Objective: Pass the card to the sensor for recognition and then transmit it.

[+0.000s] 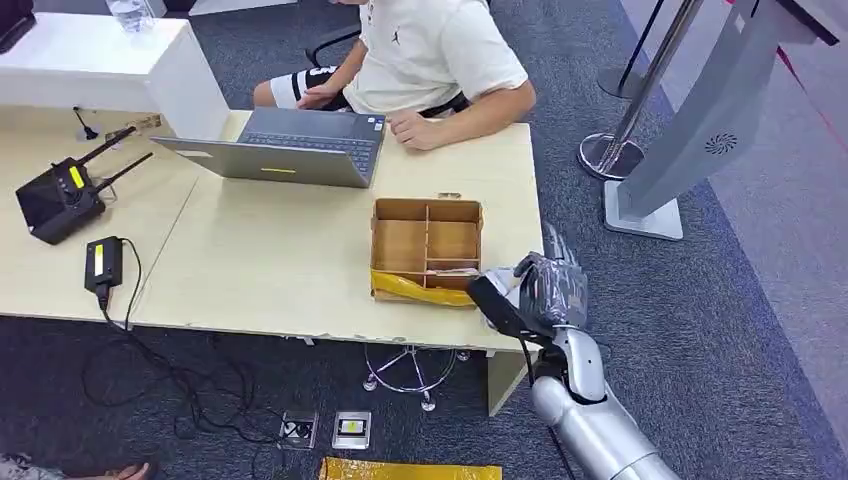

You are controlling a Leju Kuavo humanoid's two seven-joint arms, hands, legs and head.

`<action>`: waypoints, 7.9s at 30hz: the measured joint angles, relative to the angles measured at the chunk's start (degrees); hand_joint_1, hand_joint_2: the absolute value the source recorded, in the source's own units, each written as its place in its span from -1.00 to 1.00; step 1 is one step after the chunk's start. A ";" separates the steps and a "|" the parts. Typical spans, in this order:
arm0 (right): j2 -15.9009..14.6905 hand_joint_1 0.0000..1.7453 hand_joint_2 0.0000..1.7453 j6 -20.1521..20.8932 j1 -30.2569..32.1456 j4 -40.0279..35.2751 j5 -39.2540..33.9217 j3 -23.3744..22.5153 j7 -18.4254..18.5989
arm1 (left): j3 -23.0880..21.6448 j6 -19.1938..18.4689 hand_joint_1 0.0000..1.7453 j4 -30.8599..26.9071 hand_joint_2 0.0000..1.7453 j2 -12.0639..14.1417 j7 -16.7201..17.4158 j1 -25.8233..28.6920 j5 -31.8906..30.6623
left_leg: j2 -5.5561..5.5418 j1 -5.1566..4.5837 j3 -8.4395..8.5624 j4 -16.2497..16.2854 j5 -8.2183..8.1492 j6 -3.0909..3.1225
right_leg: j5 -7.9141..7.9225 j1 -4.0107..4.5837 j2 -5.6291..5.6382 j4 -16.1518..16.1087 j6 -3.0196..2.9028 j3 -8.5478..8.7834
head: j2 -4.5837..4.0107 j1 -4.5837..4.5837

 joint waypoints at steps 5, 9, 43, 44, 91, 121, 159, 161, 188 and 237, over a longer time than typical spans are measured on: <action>0.79 1.00 1.00 0.02 0.00 3.26 -0.44 -0.39 -0.18 | 0.00 0.00 -1.00 0.00 1.00 -0.04 0.35 0.01 0.00 | 0.00 0.00 -0.01 0.00 0.00 0.00 | 0.00 0.00 0.00 0.00 0.00 -0.01 | 0.00 0.00; 1.27 1.00 1.00 0.07 -0.11 5.16 -0.53 -0.70 -0.18 | 0.00 0.02 -1.00 0.00 1.00 -0.07 0.41 0.01 0.00 | 0.00 0.00 -0.01 0.00 0.00 0.00 | 0.00 0.00 0.00 0.00 0.00 -0.01 | 0.00 0.00; 1.71 1.00 1.00 -3.14 -6.13 -17.73 13.97 -6.38 2.80 | 0.00 -1.09 -1.00 0.00 1.00 -0.24 0.46 -0.25 -2.69 | 0.39 -0.01 0.05 0.01 0.00 0.00 | 0.18 -0.01 0.38 0.01 0.01 -0.10 | 0.00 0.02; 1.68 1.00 1.00 -1.92 -7.64 -19.15 14.49 -6.32 3.15 | 0.00 -1.33 -1.00 -0.04 1.00 -0.28 0.46 -0.56 -3.06 | 0.39 -0.01 0.06 0.01 0.01 0.00 | 0.18 -0.01 0.38 0.01 0.01 -0.09 | 0.00 0.00; 4.31 -1.00 1.00 29.60 -14.42 -23.76 19.60 8.66 2.90 | 1.77 -0.06 -1.00 0.09 1.00 -0.09 -0.68 0.73 -4.35 | 0.43 0.03 -0.10 -0.01 -0.02 -0.04 | 0.15 0.04 0.43 0.02 -0.04 -0.25 | 0.00 0.02; 7.91 -1.00 1.00 14.51 -10.04 -1.50 18.84 21.02 5.22 | 3.08 0.50 -1.00 0.15 1.00 0.44 -1.07 1.37 -4.42 | 0.40 0.04 -0.14 0.00 -0.02 -0.04 | 0.16 0.04 0.40 0.02 -0.04 -0.27 | 0.00 0.00; 12.18 -0.18 1.00 15.10 -10.55 10.28 20.04 13.59 5.99 | 3.06 -0.81 -1.00 0.17 1.00 -0.07 0.41 0.95 -4.09 | 0.42 0.04 -0.13 0.00 -0.02 -0.04 | 0.16 0.04 0.42 0.03 -0.03 -0.26 | 0.00 0.02; 12.55 0.18 1.00 15.10 -10.58 10.58 20.06 13.59 5.73 | 3.06 -0.63 -1.00 0.22 1.00 -0.07 0.41 1.08 -4.00 | 0.42 0.04 -0.13 0.00 -0.02 -0.04 | 0.16 0.04 0.42 0.02 -0.03 -0.26 | 0.00 0.02; 15.02 0.00 1.00 15.52 -11.29 14.60 20.57 13.59 6.95 | 3.63 1.51 -1.00 0.68 1.00 -0.13 0.42 2.99 -1.88 | 0.41 0.04 -0.13 0.00 -0.02 -0.04 | 0.16 0.04 0.42 0.02 -0.04 -0.26 | 0.00 0.02; 9.42 0.98 1.00 12.81 -11.90 14.78 18.97 7.56 10.56 | 3.69 1.07 -1.00 0.90 1.00 -0.11 0.41 2.10 -2.27 | 0.45 0.03 -0.09 0.01 -0.02 -0.04 | 0.17 0.03 0.45 0.02 -0.03 -0.26 | 0.00 0.02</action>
